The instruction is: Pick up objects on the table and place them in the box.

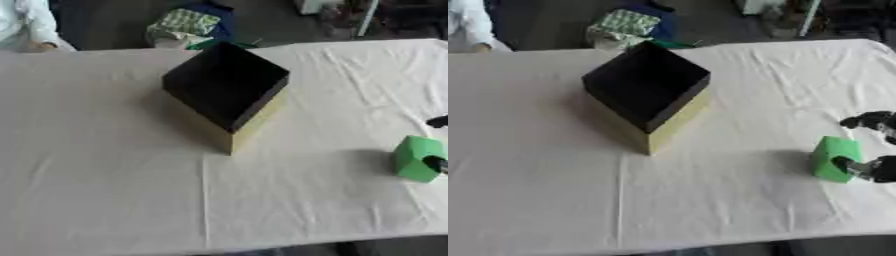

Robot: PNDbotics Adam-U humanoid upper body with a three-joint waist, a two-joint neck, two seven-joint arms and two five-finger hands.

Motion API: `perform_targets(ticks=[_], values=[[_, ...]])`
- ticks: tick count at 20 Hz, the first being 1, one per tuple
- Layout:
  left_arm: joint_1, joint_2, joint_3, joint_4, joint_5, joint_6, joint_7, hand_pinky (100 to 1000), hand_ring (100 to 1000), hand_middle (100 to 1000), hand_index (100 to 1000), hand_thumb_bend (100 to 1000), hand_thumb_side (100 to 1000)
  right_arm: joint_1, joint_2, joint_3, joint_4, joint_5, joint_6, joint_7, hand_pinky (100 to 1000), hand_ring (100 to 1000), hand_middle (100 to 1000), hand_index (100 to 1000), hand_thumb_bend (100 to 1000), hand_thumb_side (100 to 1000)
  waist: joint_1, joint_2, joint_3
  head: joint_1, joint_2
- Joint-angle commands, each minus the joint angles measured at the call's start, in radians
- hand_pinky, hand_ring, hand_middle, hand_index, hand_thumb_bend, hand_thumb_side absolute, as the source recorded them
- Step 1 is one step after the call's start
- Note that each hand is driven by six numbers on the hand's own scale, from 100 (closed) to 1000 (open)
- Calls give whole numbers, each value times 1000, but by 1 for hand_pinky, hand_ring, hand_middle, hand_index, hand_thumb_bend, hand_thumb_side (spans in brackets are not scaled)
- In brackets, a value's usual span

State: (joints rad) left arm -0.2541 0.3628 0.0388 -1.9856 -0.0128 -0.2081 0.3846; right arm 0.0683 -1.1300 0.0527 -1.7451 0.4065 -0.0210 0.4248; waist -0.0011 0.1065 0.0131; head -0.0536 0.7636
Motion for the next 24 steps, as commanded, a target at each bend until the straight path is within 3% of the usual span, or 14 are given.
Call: perform_targets(ticks=[1, 13, 24], values=[[-13, 10, -1, -14, 3, -1, -5, 641, 706, 604, 727, 218, 935, -21, -23, -6, 26, -15, -27, 15, 972, 936, 884, 999, 326, 818, 0, -5, 1, -3, 6], [-15, 2, -4, -14, 2, 3, -9, 640, 706, 598, 726, 215, 936, -89, -5, 10, 150, 74, -67, 0, 990, 945, 889, 1000, 385, 823, 2, 4, 8, -5, 6], [-18, -1, -4, -14, 6, 4, -11, 639, 708, 593, 726, 214, 937, -107, 11, 34, 175, 98, -106, 23, 987, 944, 885, 1000, 391, 853, 3, 9, 8, -4, 6]])
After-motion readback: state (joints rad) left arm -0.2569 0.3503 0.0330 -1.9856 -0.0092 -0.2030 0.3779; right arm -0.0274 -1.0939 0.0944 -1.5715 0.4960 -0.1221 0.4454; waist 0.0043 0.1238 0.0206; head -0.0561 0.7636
